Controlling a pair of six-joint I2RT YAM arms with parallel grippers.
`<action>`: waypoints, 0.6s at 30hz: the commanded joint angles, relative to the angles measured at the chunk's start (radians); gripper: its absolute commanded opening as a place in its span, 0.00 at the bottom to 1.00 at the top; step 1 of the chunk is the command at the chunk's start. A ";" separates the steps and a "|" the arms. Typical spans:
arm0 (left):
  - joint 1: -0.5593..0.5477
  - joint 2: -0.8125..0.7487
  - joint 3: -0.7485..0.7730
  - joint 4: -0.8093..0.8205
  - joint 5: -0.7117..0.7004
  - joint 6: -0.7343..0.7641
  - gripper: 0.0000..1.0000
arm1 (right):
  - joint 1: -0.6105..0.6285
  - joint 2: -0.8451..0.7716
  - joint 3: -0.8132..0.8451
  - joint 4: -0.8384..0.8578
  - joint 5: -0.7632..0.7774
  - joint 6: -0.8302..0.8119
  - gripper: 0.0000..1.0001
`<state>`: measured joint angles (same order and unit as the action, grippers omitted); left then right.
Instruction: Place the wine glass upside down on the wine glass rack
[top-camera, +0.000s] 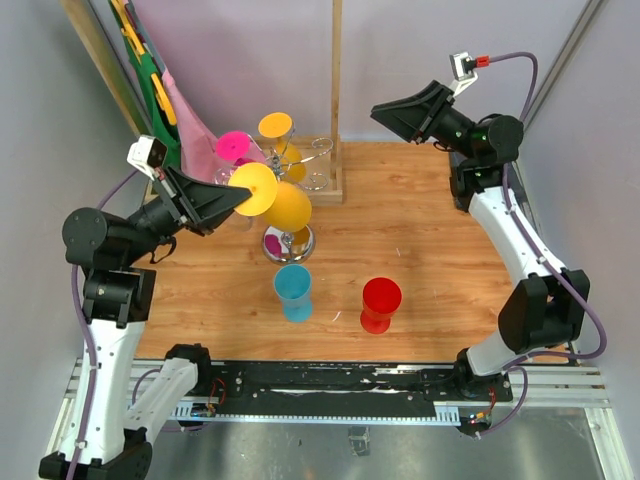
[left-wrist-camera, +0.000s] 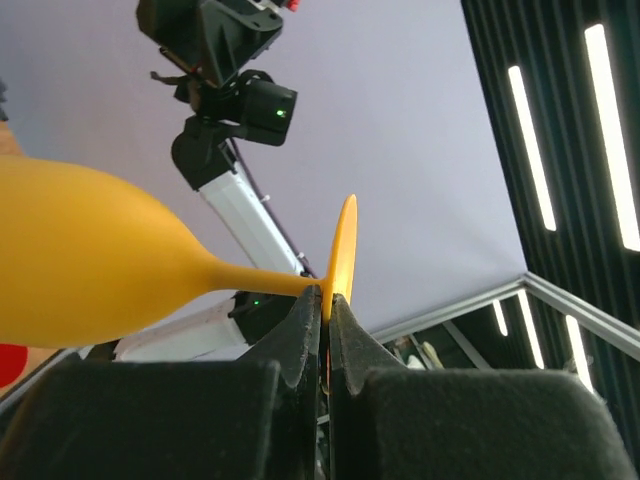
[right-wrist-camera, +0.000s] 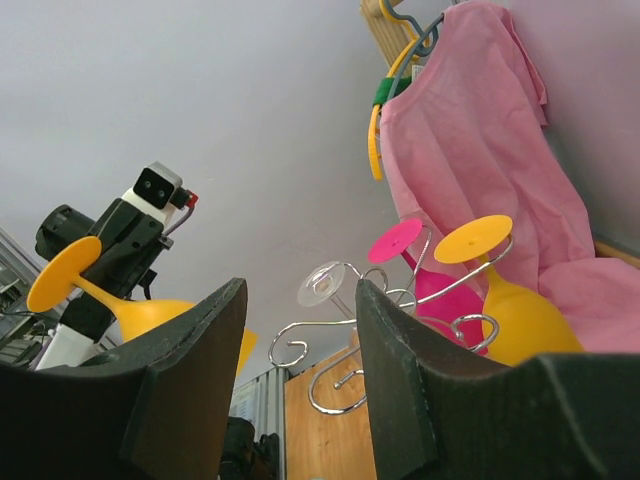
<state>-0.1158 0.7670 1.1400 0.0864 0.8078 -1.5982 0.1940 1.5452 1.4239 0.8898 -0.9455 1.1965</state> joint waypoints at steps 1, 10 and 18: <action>-0.008 -0.003 0.036 -0.232 0.061 0.090 0.00 | -0.023 -0.036 -0.034 0.076 0.018 0.003 0.49; -0.013 -0.020 -0.031 -0.313 0.088 0.124 0.00 | -0.037 -0.051 -0.067 0.080 0.013 0.005 0.49; -0.037 0.020 -0.036 -0.373 0.082 0.174 0.00 | -0.038 -0.050 -0.086 0.088 0.011 0.008 0.49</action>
<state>-0.1341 0.7700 1.0920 -0.2428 0.8665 -1.4761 0.1677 1.5295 1.3540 0.9237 -0.9382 1.2015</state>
